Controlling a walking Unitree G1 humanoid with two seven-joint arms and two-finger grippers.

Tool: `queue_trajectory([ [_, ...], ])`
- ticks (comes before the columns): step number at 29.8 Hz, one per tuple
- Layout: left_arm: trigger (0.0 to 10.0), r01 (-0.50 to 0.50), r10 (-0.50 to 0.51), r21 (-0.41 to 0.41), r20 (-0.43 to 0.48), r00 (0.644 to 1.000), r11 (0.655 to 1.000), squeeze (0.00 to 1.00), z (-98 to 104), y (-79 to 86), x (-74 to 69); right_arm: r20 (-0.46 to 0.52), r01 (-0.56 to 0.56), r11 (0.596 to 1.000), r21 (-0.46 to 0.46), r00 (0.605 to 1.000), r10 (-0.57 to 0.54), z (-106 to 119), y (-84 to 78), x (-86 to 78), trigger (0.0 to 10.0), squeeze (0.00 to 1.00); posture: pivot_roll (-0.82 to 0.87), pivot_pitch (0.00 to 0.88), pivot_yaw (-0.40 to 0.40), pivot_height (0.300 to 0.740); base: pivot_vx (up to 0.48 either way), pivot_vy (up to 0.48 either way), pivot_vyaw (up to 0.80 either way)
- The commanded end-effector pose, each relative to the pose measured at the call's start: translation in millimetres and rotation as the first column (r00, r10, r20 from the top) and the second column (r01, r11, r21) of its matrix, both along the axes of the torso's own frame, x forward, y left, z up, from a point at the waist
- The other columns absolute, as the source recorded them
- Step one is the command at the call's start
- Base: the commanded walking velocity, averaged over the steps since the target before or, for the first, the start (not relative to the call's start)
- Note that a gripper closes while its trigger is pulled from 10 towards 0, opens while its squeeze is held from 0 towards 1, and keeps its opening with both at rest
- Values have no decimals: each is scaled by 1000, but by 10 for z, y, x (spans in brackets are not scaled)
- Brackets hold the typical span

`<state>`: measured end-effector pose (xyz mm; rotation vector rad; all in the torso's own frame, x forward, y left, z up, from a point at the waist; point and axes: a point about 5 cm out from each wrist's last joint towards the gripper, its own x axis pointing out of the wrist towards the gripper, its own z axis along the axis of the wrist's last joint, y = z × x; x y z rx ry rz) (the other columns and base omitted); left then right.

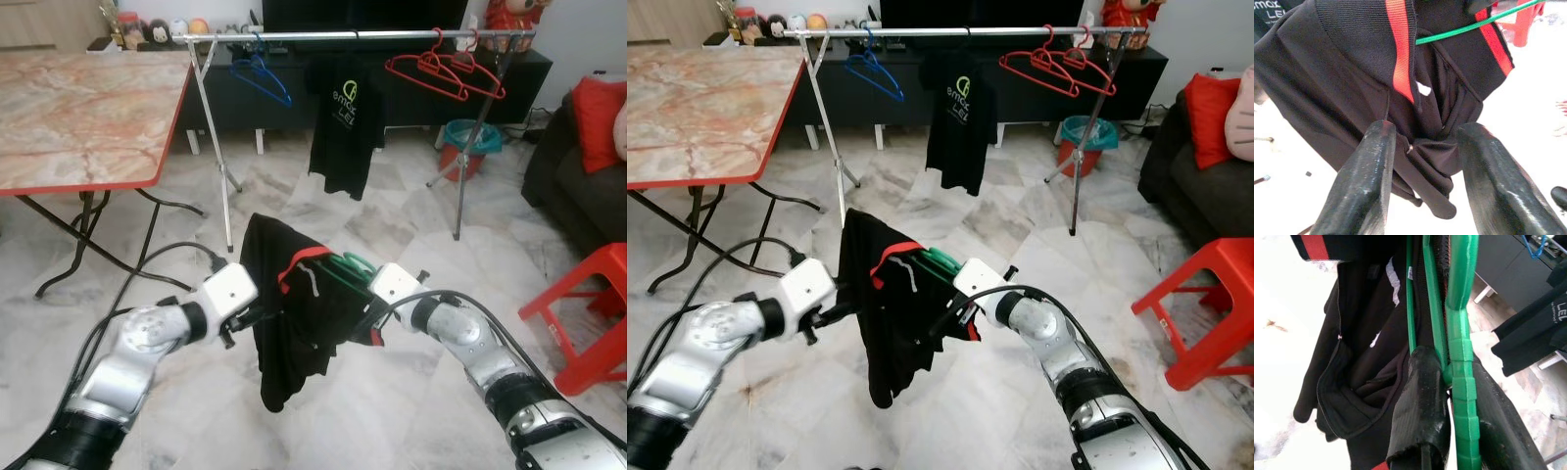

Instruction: Hang hanger

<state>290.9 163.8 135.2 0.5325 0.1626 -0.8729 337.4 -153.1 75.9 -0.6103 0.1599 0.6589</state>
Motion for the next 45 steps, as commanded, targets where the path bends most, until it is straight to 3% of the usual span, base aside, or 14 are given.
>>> queue_trajectory([
  [1,10000,16,-17,-32,-16,1000,999,1000,65,48,-47,48,29,999,40,998,-31,122,-13,74,10000,0,62,0,-18,740,0,0,0],
  [4,10000,-8,10,-65,27,1000,998,1000,178,105,-32,47,34,999,38,998,-36,116,-24,75,10000,0,64,0,-20,740,0,0,0],
  [5,10000,-75,87,-98,123,989,992,0,313,162,62,43,32,999,31,999,-33,101,-43,63,10000,0,67,0,-21,740,0,0,0],
  [7,10000,-84,98,-102,135,986,991,0,328,169,75,42,31,999,30,999,-32,99,-45,62,10000,0,67,0,-21,740,0,0,0],
  [12,10000,-154,198,-176,274,941,972,0,598,195,228,26,-11,999,38,1000,10,94,-62,36,10000,0,61,0,-21,740,0,0,0],
  [17,10000,-9,34,-123,208,977,992,0,554,33,149,-6,-73,996,54,997,74,91,-48,9,10000,0,61,0,-21,740,0,0,0],
  [19,10000,22,2,-124,190,982,992,945,540,-3,128,-5,-92,995,47,996,92,93,-41,2,10000,0,59,0,-21,740,0,0,0],
  [20,10000,65,-48,-95,177,983,993,1000,513,-53,102,-9,-92,994,58,996,92,98,-38,4,10000,0,59,0,-21,740,0,0,0],
  [21,10000,104,-92,-62,165,982,993,1000,475,-104,77,-15,-100,992,76,995,101,105,-24,4,10000,0,62,0,-22,740,0,0,0],
  [26,10000,142,-132,-51,168,977,988,1000,461,-194,77,-31,-136,983,126,989,141,122,35,-3,10000,0,64,0,-22,740,0,0,0],
  [27,10000,159,-148,-54,170,974,986,922,470,-227,75,-40,-160,978,131,985,167,121,51,-14,10000,0,64,0,-22,740,0,0,0],
  [28,10000,175,-163,-52,175,971,983,0,480,-256,72,-44,-176,976,129,982,183,120,61,-21,10000,0,64,0,-22,740,0,0,0],
  [35,10000,224,-207,-59,213,955,973,0,594,-388,116,-73,-228,967,117,969,237,117,71,-35,10000,0,70,0,-26,740,0,0,0],
  [45,10000,320,-317,-3,117,941,947,0,440,-521,47,-86,-315,936,158,940,330,153,161,-68,10000,0,70,0,-25,740,0,0,0],
])
